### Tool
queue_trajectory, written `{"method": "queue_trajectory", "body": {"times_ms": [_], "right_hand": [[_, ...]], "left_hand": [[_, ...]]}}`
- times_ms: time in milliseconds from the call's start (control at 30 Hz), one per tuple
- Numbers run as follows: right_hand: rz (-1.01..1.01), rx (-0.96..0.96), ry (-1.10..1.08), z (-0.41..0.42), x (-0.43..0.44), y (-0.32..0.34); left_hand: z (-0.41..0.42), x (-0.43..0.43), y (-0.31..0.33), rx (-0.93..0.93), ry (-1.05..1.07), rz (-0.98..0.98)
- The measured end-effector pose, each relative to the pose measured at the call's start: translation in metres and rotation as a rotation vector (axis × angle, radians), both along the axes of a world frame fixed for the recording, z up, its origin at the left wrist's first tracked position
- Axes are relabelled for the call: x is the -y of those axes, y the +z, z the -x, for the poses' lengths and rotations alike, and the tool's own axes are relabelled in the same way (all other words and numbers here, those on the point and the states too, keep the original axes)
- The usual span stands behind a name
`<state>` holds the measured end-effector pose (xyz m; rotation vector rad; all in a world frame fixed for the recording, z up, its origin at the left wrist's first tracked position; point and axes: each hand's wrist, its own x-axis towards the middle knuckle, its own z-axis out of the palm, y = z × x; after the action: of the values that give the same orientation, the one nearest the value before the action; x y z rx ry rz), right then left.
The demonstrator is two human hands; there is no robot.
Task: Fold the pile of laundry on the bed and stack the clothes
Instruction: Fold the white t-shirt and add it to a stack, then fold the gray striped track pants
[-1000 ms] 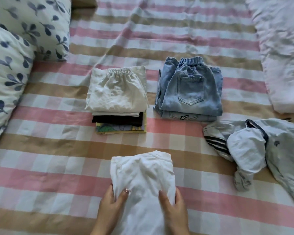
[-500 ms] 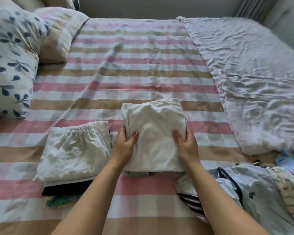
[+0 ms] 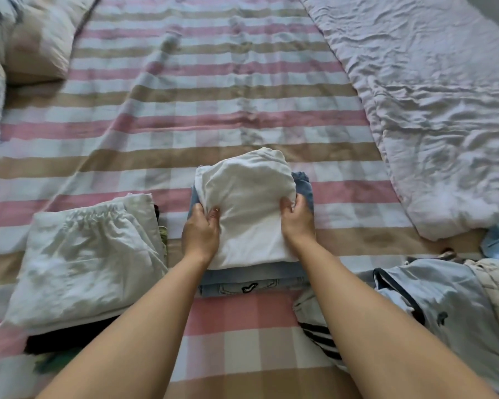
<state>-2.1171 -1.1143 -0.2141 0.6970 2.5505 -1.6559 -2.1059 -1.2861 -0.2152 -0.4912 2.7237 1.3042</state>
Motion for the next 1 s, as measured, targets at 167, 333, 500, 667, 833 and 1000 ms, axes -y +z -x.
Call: {"method": "queue_trajectory", "body": {"times_ms": [167,333,500,667,833,1000], "right_hand": [[0.054,0.050,-0.029,-0.024,-0.007,0.018],[0.012,-0.024,-0.119,-0.098,-0.031,0.032],[0.022,-0.097,-0.202,-0.170,-0.074,0.051],[-0.074,-0.083,-0.285,-0.236,-0.111,0.051],[-0.214,0.151,-0.339,-0.283,-0.121,0.015],[0.082,0.255,-0.424,-0.296,-0.117,-0.007]], "left_hand": [[-0.019,0.007,0.010,0.070,0.011,0.061],[-0.086,-0.024,0.033,-0.133,-0.054,0.163],[-0.141,-0.088,0.057,-0.262,-0.251,-0.091],[-0.187,-0.153,0.050,-0.081,-0.273,-0.319],[-0.229,-0.199,0.015,0.067,-0.382,-0.210],[-0.239,-0.224,0.004,0.188,-0.058,-0.344]]}}
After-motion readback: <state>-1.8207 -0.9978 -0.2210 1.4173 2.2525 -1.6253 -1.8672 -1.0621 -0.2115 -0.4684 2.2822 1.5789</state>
